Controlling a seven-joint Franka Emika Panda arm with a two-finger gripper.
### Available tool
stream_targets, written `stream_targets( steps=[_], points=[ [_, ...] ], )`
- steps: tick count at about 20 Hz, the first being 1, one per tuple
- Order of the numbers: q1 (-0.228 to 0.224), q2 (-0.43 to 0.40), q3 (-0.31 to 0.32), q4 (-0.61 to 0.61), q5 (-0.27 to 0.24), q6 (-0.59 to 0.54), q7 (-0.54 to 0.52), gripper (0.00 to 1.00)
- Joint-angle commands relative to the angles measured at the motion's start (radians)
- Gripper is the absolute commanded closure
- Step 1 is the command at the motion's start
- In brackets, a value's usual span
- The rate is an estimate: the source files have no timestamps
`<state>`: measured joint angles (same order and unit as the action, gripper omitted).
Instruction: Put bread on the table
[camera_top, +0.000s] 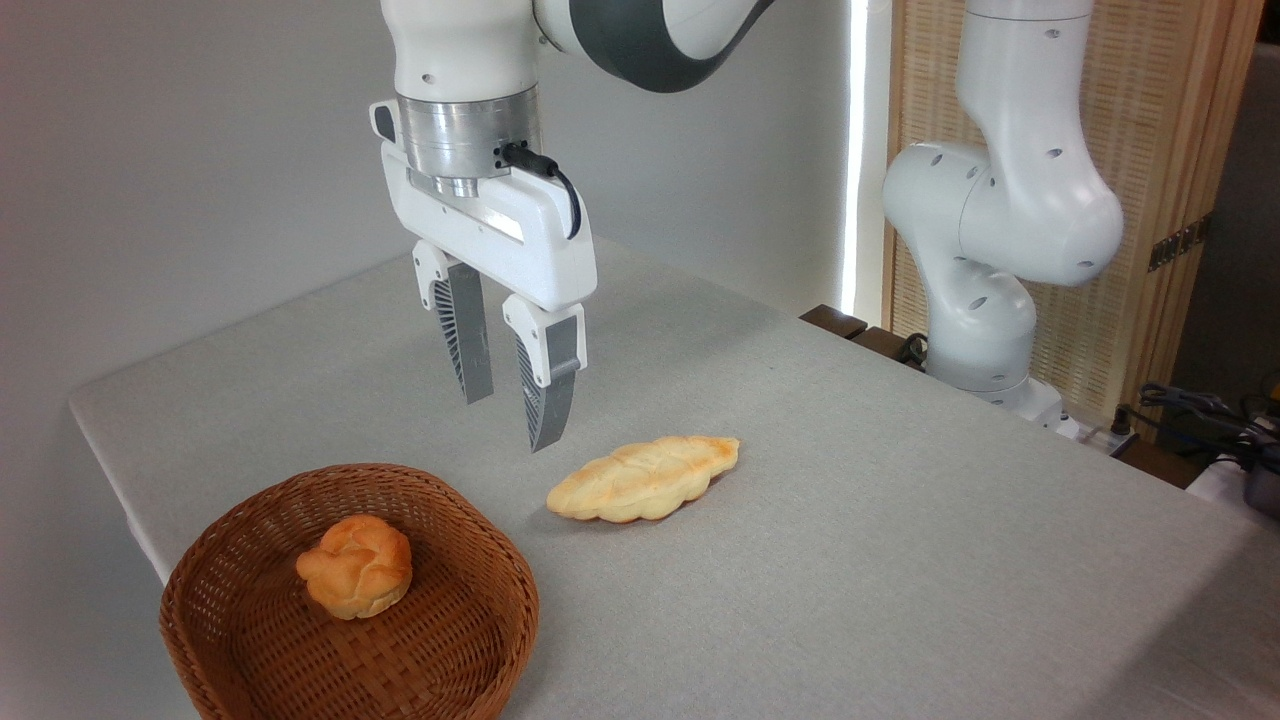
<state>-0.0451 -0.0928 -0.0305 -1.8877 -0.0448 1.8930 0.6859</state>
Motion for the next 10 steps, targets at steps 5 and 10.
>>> stream_targets(
  steps=[5,10],
  points=[
    [-0.004,0.007,-0.003,0.009,-0.015,0.001,-0.016,0.0],
    [-0.004,0.007,-0.003,0.01,-0.015,0.001,-0.014,0.0]
  ],
)
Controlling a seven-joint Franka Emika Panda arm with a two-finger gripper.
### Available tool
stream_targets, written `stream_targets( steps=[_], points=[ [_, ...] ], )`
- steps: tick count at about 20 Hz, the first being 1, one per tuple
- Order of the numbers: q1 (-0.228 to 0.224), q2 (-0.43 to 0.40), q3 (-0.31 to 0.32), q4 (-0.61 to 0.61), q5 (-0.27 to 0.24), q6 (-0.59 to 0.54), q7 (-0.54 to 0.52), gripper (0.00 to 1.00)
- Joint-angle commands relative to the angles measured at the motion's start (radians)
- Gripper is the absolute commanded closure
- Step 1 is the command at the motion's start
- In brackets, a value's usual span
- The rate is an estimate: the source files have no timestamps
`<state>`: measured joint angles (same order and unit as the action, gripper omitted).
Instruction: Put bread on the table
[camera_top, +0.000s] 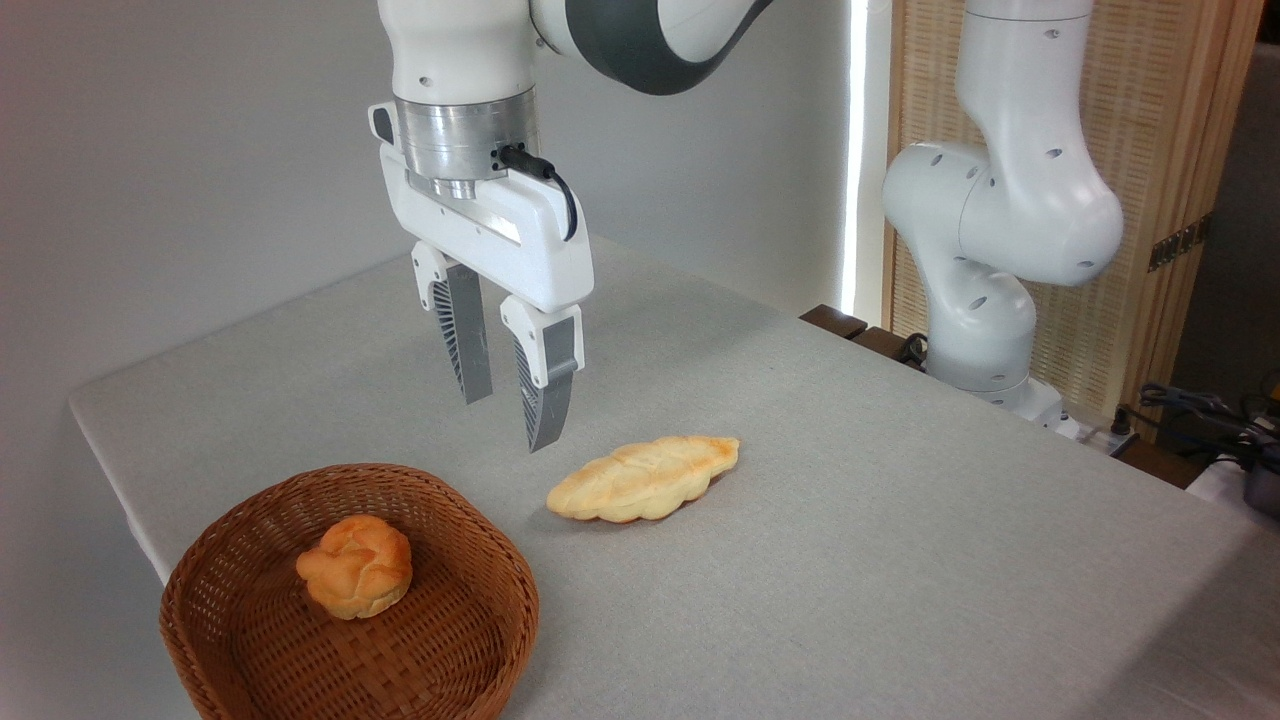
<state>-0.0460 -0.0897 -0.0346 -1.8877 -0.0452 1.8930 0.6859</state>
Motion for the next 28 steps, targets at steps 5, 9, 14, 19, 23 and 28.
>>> stream_targets(
  steps=[5,9,14,19,23,28],
  points=[
    [-0.003,0.004,0.001,0.01,-0.015,0.001,-0.014,0.0],
    [-0.003,0.004,0.001,0.01,-0.013,0.001,-0.011,0.0],
    [-0.003,0.011,-0.007,0.009,-0.015,0.017,-0.011,0.0],
    [-0.008,0.021,-0.013,0.007,-0.036,0.061,-0.014,0.0],
    [-0.009,0.051,-0.014,0.001,-0.071,0.176,-0.016,0.0],
    [-0.029,0.105,-0.019,-0.007,-0.07,0.331,-0.008,0.0]
  ],
)
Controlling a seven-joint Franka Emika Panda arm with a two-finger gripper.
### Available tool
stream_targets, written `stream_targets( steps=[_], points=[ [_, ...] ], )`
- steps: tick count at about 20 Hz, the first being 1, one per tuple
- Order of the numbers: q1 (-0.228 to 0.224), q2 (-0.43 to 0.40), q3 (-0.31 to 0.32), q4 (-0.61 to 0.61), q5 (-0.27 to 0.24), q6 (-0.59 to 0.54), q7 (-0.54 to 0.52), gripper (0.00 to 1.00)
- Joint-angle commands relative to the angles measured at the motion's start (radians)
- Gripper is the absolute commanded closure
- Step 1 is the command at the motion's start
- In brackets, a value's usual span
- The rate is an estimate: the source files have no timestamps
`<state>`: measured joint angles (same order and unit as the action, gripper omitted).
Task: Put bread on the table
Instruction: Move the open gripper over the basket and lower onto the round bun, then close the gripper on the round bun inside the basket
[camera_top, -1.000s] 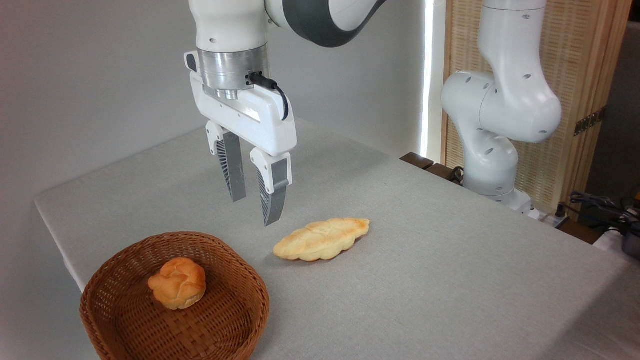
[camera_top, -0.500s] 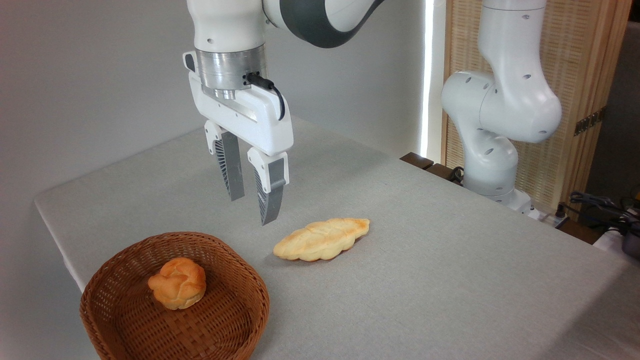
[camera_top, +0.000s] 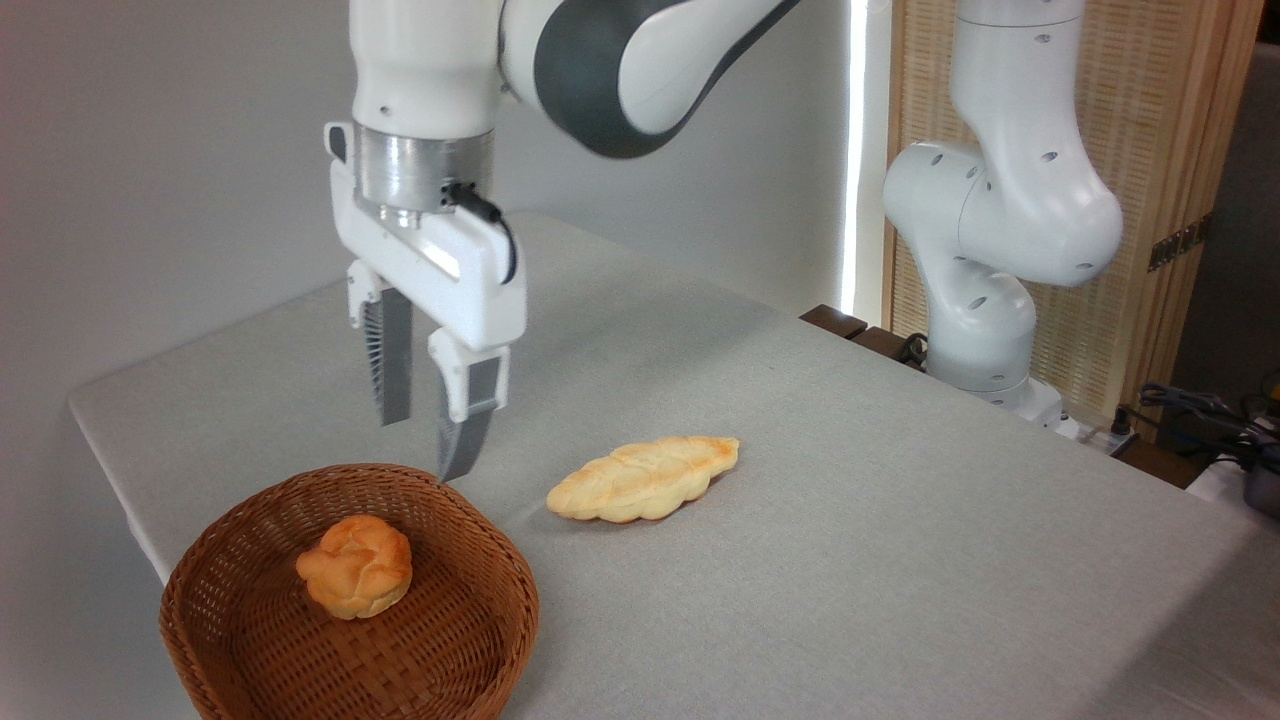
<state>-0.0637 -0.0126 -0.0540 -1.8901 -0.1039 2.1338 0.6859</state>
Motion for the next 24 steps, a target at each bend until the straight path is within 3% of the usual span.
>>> stream_targets(
  steps=[1,10,16,24],
  points=[
    [-0.011,0.034,0.0,-0.004,-0.007,0.116,-0.005,0.0],
    [-0.013,0.175,-0.041,-0.003,0.023,0.314,0.001,0.0],
    [-0.013,0.218,-0.052,-0.001,0.09,0.322,0.001,0.0],
    [-0.013,0.235,-0.081,-0.003,0.095,0.319,0.0,0.0]
  ],
)
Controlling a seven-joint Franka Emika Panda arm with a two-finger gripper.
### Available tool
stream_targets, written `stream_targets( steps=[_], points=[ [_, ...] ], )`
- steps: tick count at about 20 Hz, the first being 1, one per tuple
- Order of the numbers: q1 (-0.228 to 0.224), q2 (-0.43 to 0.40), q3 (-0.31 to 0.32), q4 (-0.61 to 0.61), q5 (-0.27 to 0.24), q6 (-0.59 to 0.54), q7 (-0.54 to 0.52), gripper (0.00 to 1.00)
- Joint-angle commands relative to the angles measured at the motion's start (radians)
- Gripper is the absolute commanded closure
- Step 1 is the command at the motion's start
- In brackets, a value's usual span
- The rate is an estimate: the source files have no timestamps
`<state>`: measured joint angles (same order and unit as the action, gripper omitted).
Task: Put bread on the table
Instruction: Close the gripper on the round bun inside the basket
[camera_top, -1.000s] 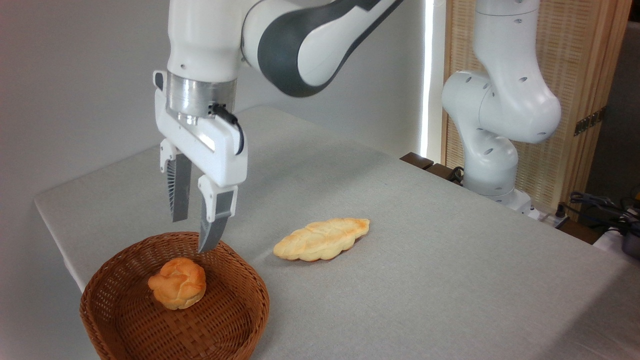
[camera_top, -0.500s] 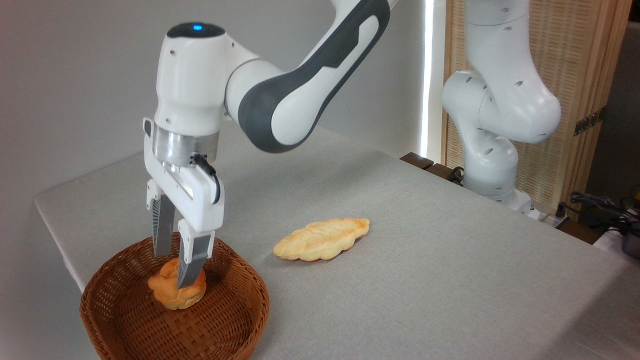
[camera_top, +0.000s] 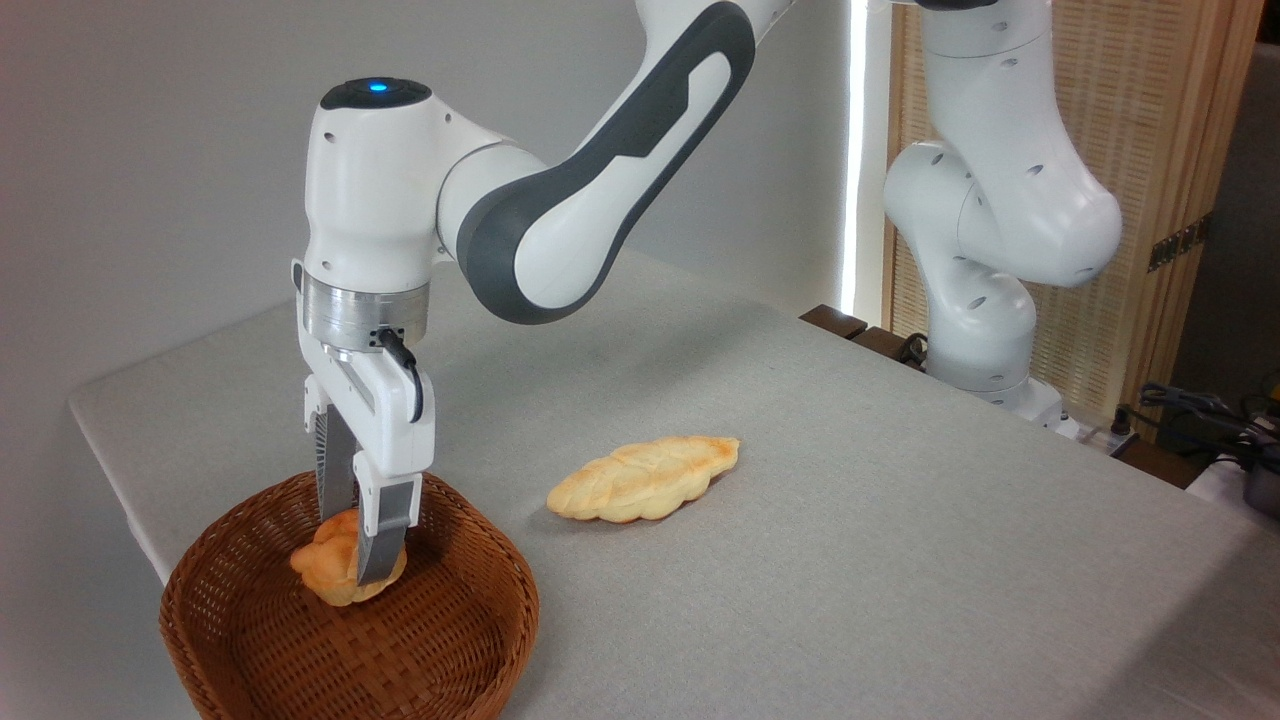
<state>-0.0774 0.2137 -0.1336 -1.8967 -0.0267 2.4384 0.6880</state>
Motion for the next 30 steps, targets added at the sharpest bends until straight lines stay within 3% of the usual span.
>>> stream_targets(
  steps=[1,3,7,8,10,11,12,30],
  points=[
    [0.001,0.01,-0.001,0.004,0.017,0.014,-0.002,0.0],
    [0.001,0.015,-0.006,0.004,0.017,0.016,-0.001,0.0],
    [0.001,0.023,-0.006,0.004,0.063,0.016,-0.001,0.02],
    [0.001,0.021,-0.006,0.004,0.067,0.016,0.001,0.11],
    [0.002,0.021,-0.006,0.004,0.073,0.016,0.025,0.43],
    [0.004,0.021,-0.006,0.004,0.071,0.016,0.03,0.54],
    [0.004,0.021,-0.006,0.004,0.071,0.016,0.03,0.56],
    [0.011,-0.002,0.002,0.008,0.056,0.016,0.027,0.56]
  ],
)
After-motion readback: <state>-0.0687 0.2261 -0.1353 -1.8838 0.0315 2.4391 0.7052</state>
